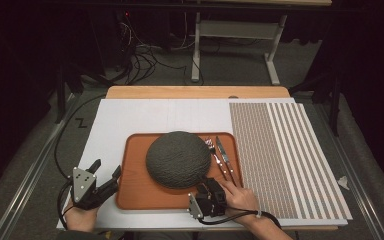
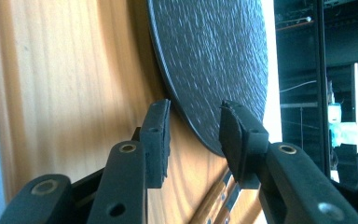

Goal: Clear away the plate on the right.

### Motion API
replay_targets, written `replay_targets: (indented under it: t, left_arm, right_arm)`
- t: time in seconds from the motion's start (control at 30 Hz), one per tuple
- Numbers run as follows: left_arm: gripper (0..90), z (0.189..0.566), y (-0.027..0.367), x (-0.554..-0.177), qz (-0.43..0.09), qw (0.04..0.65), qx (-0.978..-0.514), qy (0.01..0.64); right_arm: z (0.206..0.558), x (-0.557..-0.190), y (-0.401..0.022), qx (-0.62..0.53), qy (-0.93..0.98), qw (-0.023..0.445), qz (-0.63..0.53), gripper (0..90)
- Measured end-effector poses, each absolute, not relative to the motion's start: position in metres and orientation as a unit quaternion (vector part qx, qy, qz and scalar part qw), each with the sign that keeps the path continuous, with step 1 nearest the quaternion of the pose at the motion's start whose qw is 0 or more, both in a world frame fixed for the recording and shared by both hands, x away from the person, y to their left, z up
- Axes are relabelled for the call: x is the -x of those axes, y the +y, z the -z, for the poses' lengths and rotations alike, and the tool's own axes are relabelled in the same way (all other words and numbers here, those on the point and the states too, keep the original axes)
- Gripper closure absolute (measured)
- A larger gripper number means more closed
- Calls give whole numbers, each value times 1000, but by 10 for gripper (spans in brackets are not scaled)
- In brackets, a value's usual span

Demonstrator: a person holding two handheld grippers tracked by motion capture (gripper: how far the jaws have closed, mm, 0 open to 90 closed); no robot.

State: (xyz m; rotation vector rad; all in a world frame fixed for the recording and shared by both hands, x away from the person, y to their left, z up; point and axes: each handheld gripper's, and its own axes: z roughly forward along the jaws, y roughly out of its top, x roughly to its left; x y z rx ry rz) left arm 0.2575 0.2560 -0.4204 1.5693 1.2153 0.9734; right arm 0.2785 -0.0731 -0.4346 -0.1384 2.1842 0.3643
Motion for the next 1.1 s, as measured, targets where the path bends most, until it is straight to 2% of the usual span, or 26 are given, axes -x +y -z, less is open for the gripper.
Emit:
replay_targets:
  t: [1.1]
  left_arm:
    - [333, 421, 257, -258, -393, 448, -632, 495]
  right_arm:
    - [430, -289, -120, 6, 881, 457, -123, 651]
